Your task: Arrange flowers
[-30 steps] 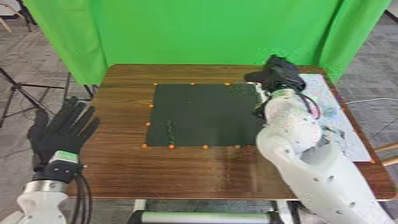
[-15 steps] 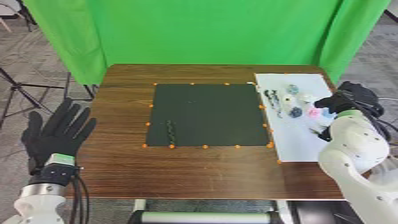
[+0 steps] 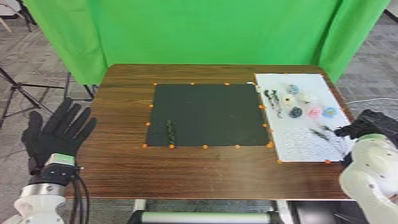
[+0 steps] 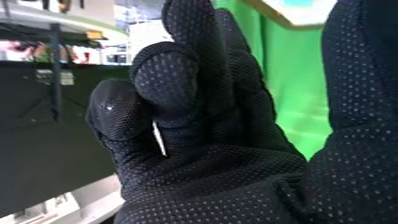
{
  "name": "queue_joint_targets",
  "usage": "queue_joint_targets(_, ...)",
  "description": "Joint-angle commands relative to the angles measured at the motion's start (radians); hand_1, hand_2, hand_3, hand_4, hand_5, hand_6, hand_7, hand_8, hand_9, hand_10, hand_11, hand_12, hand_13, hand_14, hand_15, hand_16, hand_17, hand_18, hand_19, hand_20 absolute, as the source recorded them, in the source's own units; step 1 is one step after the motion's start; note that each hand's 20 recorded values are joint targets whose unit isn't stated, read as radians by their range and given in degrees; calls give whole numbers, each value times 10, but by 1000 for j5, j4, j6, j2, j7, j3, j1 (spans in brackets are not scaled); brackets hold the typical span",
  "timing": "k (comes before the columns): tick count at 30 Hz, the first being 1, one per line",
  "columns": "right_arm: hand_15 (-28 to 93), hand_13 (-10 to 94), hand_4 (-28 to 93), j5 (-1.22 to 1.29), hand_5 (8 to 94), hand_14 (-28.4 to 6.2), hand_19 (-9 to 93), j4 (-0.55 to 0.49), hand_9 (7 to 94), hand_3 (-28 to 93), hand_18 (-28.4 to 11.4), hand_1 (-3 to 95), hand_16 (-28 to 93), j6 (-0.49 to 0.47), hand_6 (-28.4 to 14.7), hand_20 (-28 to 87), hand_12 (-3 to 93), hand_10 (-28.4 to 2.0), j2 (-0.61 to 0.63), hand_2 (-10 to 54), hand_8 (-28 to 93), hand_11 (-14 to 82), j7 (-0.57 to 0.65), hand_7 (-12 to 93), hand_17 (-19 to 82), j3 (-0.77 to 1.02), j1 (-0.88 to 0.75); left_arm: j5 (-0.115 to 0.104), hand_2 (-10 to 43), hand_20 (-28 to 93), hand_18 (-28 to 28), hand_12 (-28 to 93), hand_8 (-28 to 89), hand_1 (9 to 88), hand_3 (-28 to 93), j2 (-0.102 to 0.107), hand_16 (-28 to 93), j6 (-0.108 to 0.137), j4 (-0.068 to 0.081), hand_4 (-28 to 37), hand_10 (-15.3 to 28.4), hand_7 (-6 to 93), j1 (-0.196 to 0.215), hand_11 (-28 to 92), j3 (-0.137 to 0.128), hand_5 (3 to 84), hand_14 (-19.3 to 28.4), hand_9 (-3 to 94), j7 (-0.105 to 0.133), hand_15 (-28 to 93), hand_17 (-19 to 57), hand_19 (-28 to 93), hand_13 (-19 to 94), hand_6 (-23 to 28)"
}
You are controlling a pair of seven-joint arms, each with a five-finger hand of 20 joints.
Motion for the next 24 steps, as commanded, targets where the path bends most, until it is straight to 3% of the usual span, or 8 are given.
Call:
queue_joint_targets(1,665,741,-283,-7,649,-115,932,42,775,528,-249,441,362,12,-58,459,292,-152,-10,-95,-91,370,3,121,475,-29,-5,-3,106,89,141,107,-95,224,691,-8,-69,-6,-8,-283,131,143,4,176,-1,353,141,308,1,334,-50,329,210,68)
queue_joint_targets(6,663,748,-283,1,683,-113,932,81,786,505,-247,473,364,34,-45,455,293,-148,-20,-95,-106,371,-18,119,474,-56,26,-3,105,88,141,107,-95,223,692,-15,-70,-7,-6,-283,131,144,1,177,2,354,142,308,0,337,-50,329,210,68)
queue_joint_targets(8,661,751,-283,12,698,-112,932,93,793,514,-246,484,365,40,-36,454,293,-145,-22,-95,-108,371,-34,124,473,-53,27,-6,106,88,141,107,-96,223,692,-16,-70,1,-6,-283,131,144,-1,177,4,354,142,308,-2,338,-50,328,210,68)
queue_joint_targets(10,656,756,-283,4,724,-107,932,107,803,569,-243,488,364,44,-24,442,294,-139,-23,-95,-116,370,-47,132,472,-56,28,-22,106,88,141,107,-95,224,693,-11,-71,25,-11,-283,131,145,-3,177,9,354,142,309,7,337,-50,328,211,68)
queue_joint_targets(13,645,763,-283,15,741,-100,932,120,815,585,-239,511,365,36,-9,427,293,-133,-23,-95,-122,365,-47,141,473,-58,32,-23,106,88,141,107,-96,227,694,-10,-71,24,-11,-283,132,148,0,178,8,356,141,309,10,337,-50,329,210,67)
queue_joint_targets(17,637,770,-283,18,784,-97,932,122,825,525,-236,566,370,62,-11,415,294,-130,-26,-95,-18,364,-55,151,474,-47,14,-23,108,88,141,107,-97,227,696,-11,-72,20,-9,-283,132,149,-6,180,11,357,141,309,2,338,-50,330,209,67)
queue_joint_targets(24,633,782,-281,-22,850,-94,932,119,854,625,-234,549,366,157,-11,404,303,-126,-22,-95,92,386,-100,247,470,-42,-10,-22,108,88,140,106,-99,227,696,-11,-72,22,-12,-283,133,149,1,181,7,359,140,309,2,340,-50,332,206,68)
